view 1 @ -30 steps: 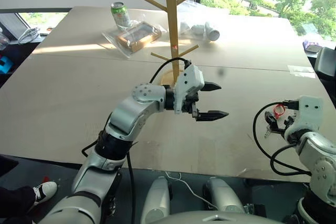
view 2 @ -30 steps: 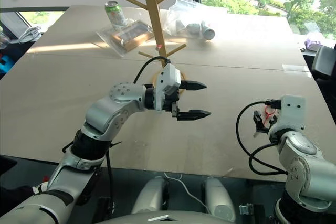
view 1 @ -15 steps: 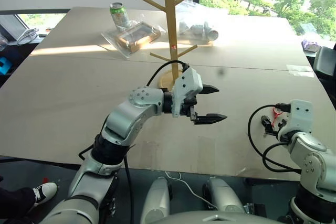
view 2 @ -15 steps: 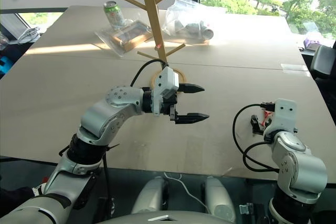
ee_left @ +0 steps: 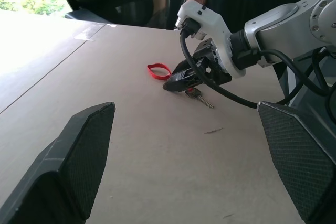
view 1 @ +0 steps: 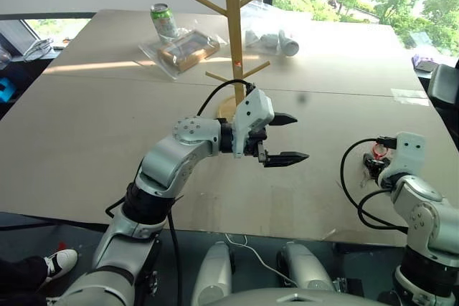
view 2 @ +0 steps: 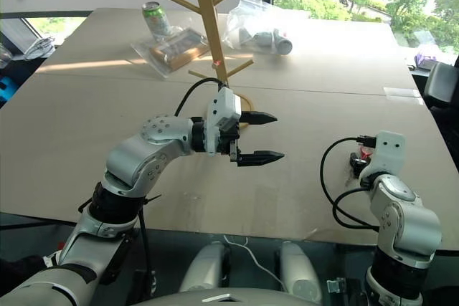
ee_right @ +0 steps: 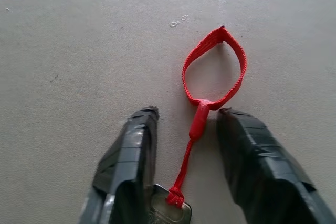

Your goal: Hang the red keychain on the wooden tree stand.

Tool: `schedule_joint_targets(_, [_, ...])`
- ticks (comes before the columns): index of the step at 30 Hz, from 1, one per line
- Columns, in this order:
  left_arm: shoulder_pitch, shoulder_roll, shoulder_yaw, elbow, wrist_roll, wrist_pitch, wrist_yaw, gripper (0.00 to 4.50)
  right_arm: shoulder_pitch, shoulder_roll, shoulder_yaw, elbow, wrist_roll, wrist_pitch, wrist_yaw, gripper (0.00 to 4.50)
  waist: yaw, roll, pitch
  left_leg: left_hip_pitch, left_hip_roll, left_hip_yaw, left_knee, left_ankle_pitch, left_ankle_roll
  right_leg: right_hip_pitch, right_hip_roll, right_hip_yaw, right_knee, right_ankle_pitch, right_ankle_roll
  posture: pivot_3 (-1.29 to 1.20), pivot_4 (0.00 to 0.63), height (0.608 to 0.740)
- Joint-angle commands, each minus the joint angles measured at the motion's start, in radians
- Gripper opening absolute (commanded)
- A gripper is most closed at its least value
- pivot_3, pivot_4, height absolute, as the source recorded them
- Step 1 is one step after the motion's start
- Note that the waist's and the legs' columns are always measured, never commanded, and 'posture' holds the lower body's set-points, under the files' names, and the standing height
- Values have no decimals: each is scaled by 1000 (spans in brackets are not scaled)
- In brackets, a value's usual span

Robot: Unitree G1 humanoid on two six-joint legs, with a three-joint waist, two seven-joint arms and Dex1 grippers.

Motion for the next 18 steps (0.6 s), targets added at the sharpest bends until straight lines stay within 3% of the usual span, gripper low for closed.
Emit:
schedule_joint_targets(1, [-12, -2, 22, -50, -24, 5, 4, 4500, 18, 4, 1, 4, -1, 13, -5, 161, 1, 0, 0, 0, 0, 0, 0, 0, 0, 0, 0, 0, 0, 0, 0, 0, 150, 740])
schedule_joint_targets(11, [19, 16, 40, -104, -62, 46, 15, 4500, 23, -22, 11, -29, 21, 39, 31, 70, 1, 0, 0, 0, 0, 0, 0, 0, 0, 0, 0, 0, 0, 0, 0, 0, 150, 740])
schedule_joint_targets(18, [121, 30, 183, -188, -156, 52, 71, 4500, 106, -220, 126, -148, 120, -181, 290, 70, -3, 3, 2, 0, 0, 0, -1, 0, 0, 0, 0, 0, -1, -1, 1, 0, 150, 740])
